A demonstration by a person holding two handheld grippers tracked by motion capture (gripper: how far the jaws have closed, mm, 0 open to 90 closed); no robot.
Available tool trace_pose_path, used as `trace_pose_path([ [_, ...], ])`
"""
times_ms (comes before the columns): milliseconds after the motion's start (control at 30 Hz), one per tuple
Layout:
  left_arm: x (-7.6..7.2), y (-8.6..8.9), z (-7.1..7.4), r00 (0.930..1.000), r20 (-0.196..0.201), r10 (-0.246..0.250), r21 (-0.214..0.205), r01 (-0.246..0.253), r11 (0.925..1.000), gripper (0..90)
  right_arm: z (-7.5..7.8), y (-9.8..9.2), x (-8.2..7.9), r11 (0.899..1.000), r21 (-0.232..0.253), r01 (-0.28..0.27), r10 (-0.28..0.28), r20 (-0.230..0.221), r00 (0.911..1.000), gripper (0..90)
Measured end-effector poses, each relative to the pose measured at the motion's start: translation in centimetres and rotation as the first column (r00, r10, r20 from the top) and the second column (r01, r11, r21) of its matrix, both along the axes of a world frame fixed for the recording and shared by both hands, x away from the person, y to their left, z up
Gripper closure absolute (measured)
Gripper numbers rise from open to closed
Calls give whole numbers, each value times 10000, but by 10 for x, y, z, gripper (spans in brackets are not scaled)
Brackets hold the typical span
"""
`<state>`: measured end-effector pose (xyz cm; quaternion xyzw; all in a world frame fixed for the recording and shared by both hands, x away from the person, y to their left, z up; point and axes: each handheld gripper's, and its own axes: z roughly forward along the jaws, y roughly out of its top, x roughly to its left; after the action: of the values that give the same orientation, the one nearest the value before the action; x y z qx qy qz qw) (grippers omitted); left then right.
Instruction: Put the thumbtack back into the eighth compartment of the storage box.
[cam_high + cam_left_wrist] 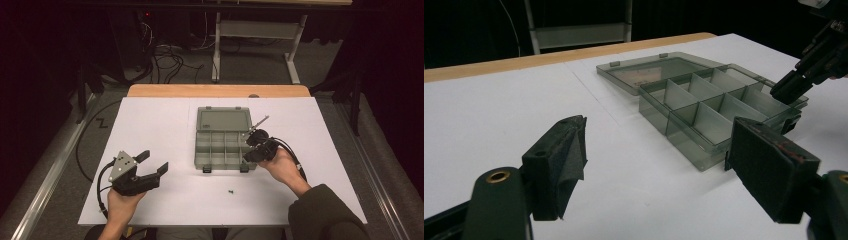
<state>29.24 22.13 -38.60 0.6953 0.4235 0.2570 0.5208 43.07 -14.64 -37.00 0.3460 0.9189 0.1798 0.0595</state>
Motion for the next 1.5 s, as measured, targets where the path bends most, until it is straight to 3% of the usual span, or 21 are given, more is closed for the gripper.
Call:
trace_pose_path([
  [467, 0, 0, 0, 10000, 5, -16, -7, 16, 10000, 238, -9, 4, 4, 9994, -324, 80, -94, -427, 9990, 836],
  [700, 0, 0, 0, 10000, 24, -24, -15, 24, 10000, 238, -11, 3, 5, 9995, -312, -8, -4, -390, 9992, 800],
  [1033, 0, 0, 0, 10000, 47, -41, -22, 41, 10000, 237, -5, -3, 2, 10000, 32, 54, -54, -140, 9999, 792],
  [1500, 0, -1, 0, 10000, 43, -44, -13, 44, 10000, 237, 5, -13, -7, 9974, 713, 131, -137, 90, 9999, 712],
])
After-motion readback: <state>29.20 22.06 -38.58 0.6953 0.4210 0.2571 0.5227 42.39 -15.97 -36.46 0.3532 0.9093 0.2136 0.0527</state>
